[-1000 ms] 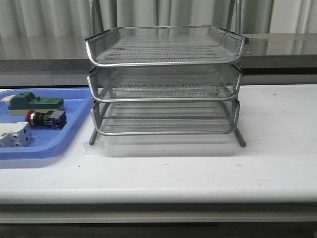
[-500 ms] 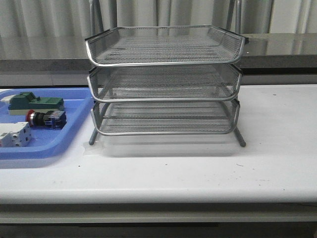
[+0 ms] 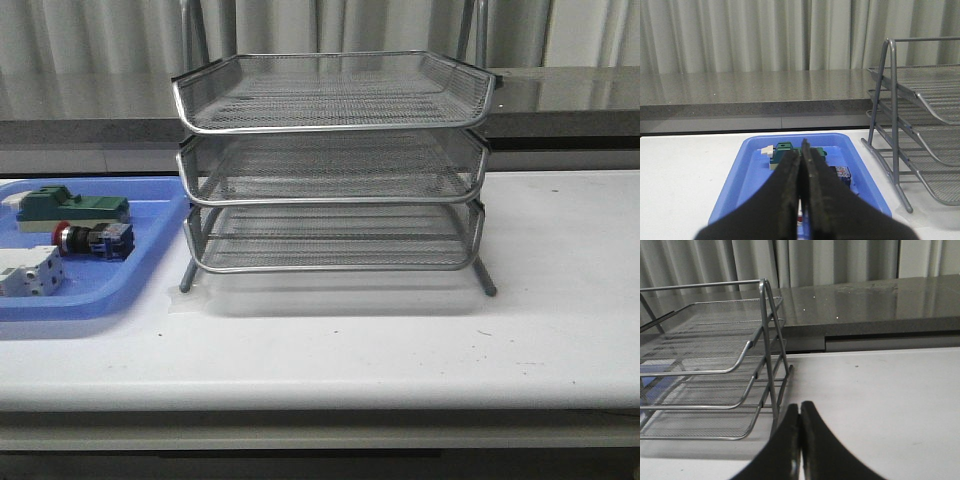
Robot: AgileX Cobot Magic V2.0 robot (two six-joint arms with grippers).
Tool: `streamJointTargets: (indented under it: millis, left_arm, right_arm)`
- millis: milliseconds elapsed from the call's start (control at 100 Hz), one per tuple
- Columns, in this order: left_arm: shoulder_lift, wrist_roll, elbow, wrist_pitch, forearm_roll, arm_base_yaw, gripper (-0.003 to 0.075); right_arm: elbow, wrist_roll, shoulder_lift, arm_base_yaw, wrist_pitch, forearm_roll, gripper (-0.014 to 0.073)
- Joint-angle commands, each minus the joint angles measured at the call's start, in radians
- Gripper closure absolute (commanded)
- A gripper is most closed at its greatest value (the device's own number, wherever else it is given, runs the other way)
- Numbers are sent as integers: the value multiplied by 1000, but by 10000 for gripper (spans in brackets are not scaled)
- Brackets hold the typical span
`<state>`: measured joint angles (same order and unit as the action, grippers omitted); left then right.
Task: Place button on rack with both arms
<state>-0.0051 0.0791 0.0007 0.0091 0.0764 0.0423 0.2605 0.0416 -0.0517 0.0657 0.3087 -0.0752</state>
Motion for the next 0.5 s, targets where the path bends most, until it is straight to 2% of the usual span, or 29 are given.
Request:
streamJointTargets:
  millis: [0, 280, 490]
  left_arm:
    - [-32, 6, 48, -73, 1, -4, 740]
    - [-32, 6, 48, -73, 1, -4, 740]
    - [-32, 6, 48, -73, 1, -4, 740]
  right_arm:
    - [118, -8, -98, -6, 25, -43, 654]
    - [355, -8, -437, -6, 359, -124, 654]
    - [380, -8, -613, -6, 346, -236, 654]
